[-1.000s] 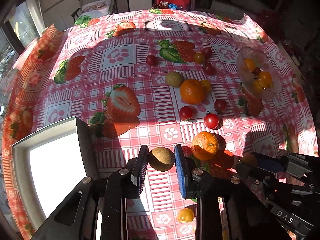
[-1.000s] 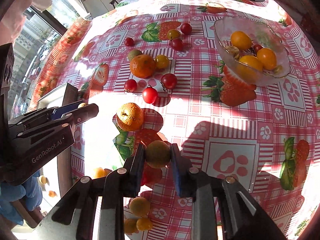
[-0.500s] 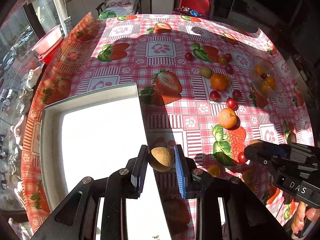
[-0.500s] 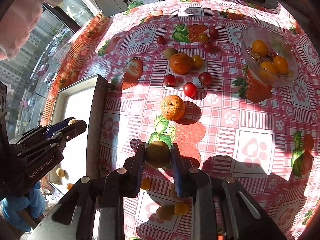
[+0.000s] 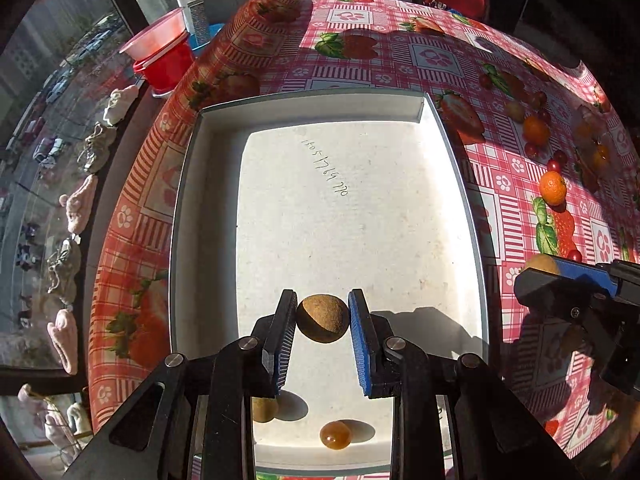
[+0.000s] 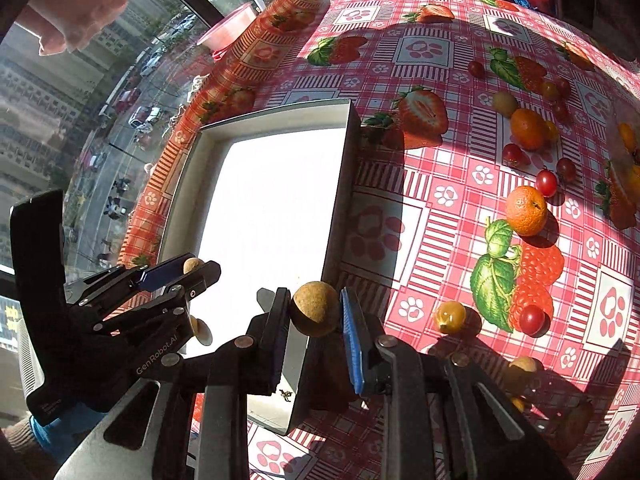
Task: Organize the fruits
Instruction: 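Carry both brown fruits over the white tray with both tools, then open both tools to release the brown fruits into the tray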
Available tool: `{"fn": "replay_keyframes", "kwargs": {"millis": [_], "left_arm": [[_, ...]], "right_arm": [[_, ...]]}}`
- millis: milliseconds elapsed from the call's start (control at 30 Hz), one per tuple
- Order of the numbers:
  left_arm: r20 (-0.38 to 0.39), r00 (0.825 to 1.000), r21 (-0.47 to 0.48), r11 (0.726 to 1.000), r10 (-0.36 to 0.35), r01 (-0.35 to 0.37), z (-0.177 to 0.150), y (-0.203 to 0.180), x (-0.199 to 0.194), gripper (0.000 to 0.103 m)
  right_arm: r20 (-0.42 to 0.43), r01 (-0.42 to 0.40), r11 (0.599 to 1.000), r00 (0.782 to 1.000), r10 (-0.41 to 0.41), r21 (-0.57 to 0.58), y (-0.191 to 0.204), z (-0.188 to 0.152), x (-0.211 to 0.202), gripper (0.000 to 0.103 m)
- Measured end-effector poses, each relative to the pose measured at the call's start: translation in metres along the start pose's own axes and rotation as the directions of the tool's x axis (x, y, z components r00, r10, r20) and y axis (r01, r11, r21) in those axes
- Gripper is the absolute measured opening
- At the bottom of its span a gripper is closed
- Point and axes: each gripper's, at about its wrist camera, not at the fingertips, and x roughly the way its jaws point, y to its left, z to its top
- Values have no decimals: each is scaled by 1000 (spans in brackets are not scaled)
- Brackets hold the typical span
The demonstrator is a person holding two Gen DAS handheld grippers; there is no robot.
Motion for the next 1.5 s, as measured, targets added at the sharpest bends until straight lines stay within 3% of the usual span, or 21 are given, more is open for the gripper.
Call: {"fn": "replay_keyframes", "kwargs": {"millis": [267, 600, 900, 1000, 1100, 1200, 1267, 1333, 1500], "left_arm": [[-25, 999, -27, 999, 25, -25, -11, 21, 17, 28], [-32, 999, -14, 999, 36, -36, -16, 23, 27, 28], [-52, 998, -1, 999, 46, -46, -18, 21, 32, 30], [-32, 995, -3, 995, 95, -95, -18, 23, 30, 73], [-37, 996, -15, 997, 76, -77, -18, 30, 30, 74], [-51, 995, -23, 996, 83, -84, -19, 33, 30, 74], [-49, 995, -24, 996, 87, -88, -20, 34, 27, 74], [-48, 995, -20, 996, 91, -92, -19, 33, 24, 74], [-41, 994, -9, 995, 100, -101, -17, 26, 17, 74]], "right_arm": [[-65, 15, 996, 998, -21, -87, 34, 0, 34, 28], [-114, 73, 987, 989, -89, -143, 38, 9, 66, 28], [-154, 77, 986, 983, -100, -147, 39, 13, 87, 28], [-161, 82, 987, 981, -104, -142, 38, 15, 90, 29], [-161, 68, 989, 983, -89, -131, 35, 17, 89, 37], [-155, 41, 992, 986, -58, -116, 32, 19, 83, 52], [-141, -1, 995, 990, -14, -101, 32, 22, 76, 71], [-117, -25, 995, 993, 14, -95, 34, 23, 68, 82], [-53, -47, 997, 998, 44, -65, 41, 25, 47, 84]]}}
